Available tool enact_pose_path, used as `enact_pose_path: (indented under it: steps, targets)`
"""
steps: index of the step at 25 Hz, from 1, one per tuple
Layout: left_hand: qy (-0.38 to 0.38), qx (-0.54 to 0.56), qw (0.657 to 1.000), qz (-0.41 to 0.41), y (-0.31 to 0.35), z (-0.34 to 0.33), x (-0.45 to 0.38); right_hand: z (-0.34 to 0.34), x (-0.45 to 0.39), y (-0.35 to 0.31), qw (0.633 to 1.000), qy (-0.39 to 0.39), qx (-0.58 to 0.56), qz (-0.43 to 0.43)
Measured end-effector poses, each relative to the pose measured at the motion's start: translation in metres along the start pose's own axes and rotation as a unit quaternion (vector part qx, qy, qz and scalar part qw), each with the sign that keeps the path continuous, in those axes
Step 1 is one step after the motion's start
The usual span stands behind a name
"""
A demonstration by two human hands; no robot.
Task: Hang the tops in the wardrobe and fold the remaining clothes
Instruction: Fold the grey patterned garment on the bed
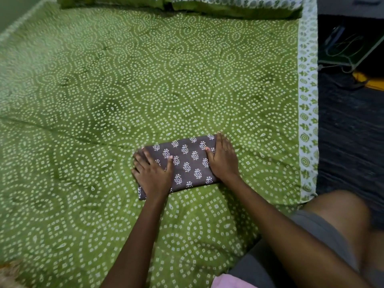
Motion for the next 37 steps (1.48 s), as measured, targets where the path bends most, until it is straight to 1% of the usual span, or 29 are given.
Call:
enact_pose_path:
  steps: [1, 3, 4, 5, 6, 7, 8, 9, 10, 11, 12, 14, 15, 16, 17, 19, 23, 27, 29, 32, 34, 37]
  targets:
    - [0.001, -0.001, 1.000, 0.010, -0.002, 0.004, 0.006, 0.003, 0.017, 0.001, 0.999, 0.040, -0.013, -0.003]
    - [-0.023, 0.021, 0.999, 0.044, -0.010, 0.008, 0.006, 0.007, 0.045, 0.006, 0.993, 0.113, -0.021, -0.024]
    - [-0.043, 0.033, 0.997, 0.063, -0.018, 0.007, -0.001, 0.008, 0.051, 0.009, 0.992, 0.114, -0.042, -0.043]
    - [-0.065, 0.057, 0.994, 0.067, -0.024, 0.005, -0.008, 0.009, 0.052, 0.011, 0.991, 0.091, -0.071, -0.068]
    - [-0.097, 0.112, 0.987, 0.059, -0.029, 0.004, -0.018, 0.010, 0.048, 0.015, 0.989, 0.058, -0.097, -0.099]
    - [-0.131, 0.211, 0.967, 0.054, -0.034, 0.003, -0.025, 0.011, 0.044, 0.018, 0.983, 0.021, -0.126, -0.130]
    - [-0.164, 0.336, 0.925, 0.069, -0.040, 0.000, -0.026, 0.010, 0.038, 0.022, 0.975, -0.017, -0.160, -0.150]
    - [-0.200, 0.429, 0.877, 0.086, -0.042, -0.004, -0.022, 0.010, 0.034, 0.024, 0.966, -0.051, -0.196, -0.160]
    - [-0.229, 0.482, 0.841, 0.093, -0.039, -0.007, -0.016, 0.008, 0.030, 0.026, 0.956, -0.075, -0.238, -0.153]
    - [-0.244, 0.503, 0.825, 0.089, -0.035, -0.010, -0.010, 0.005, 0.029, 0.026, 0.941, -0.094, -0.293, -0.137]
    - [-0.247, 0.516, 0.817, 0.073, -0.029, -0.012, -0.007, 0.003, 0.030, 0.027, 0.918, -0.112, -0.361, -0.120]
    - [-0.230, 0.558, 0.797, 0.030, -0.015, -0.016, 0.001, 0.008, 0.035, 0.028, 0.854, -0.150, -0.490, -0.090]
    - [-0.221, 0.572, 0.790, 0.000, -0.005, -0.017, 0.008, 0.014, 0.039, 0.032, 0.830, -0.169, -0.525, -0.083]
    - [-0.205, 0.569, 0.796, -0.025, 0.004, -0.018, 0.013, 0.021, 0.044, 0.037, 0.815, -0.188, -0.542, -0.080]
    - [-0.184, 0.553, 0.811, -0.052, 0.015, -0.014, 0.018, 0.029, 0.047, 0.046, 0.809, -0.204, -0.545, -0.079]
    - [-0.158, 0.529, 0.827, -0.105, 0.047, -0.007, 0.024, 0.049, 0.048, 0.069, 0.807, -0.207, -0.547, -0.080]
    - [-0.150, 0.531, 0.817, -0.166, 0.136, 0.002, 0.031, 0.111, 0.037, 0.128, 0.801, -0.175, -0.567, -0.074]
    - [-0.147, 0.511, 0.822, -0.204, 0.249, 0.003, 0.038, 0.186, 0.028, 0.193, 0.768, -0.163, -0.617, -0.044]
    - [-0.151, 0.508, 0.822, -0.210, 0.299, 0.004, 0.049, 0.232, 0.033, 0.221, 0.771, -0.152, -0.617, -0.035]
    - [-0.175, 0.503, 0.815, -0.229, 0.368, 0.019, 0.083, 0.304, 0.062, 0.255, 0.792, -0.120, -0.596, -0.052]
    - [-0.197, 0.505, 0.807, -0.236, 0.413, 0.043, 0.114, 0.359, 0.094, 0.267, 0.798, -0.097, -0.591, -0.072]
    - [-0.228, 0.505, 0.796, -0.243, 0.473, 0.102, 0.160, 0.443, 0.146, 0.266, 0.793, -0.062, -0.598, -0.095]
Point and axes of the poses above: each hand's wrist, its own x-axis away from the middle knuckle, its own z-axis out of the back of the hand, y = z × x, the point moved 9 cm from there along -x, towards the middle knuckle, and after that the axes turned 15 degrees about -y, right-handed, at the moved point
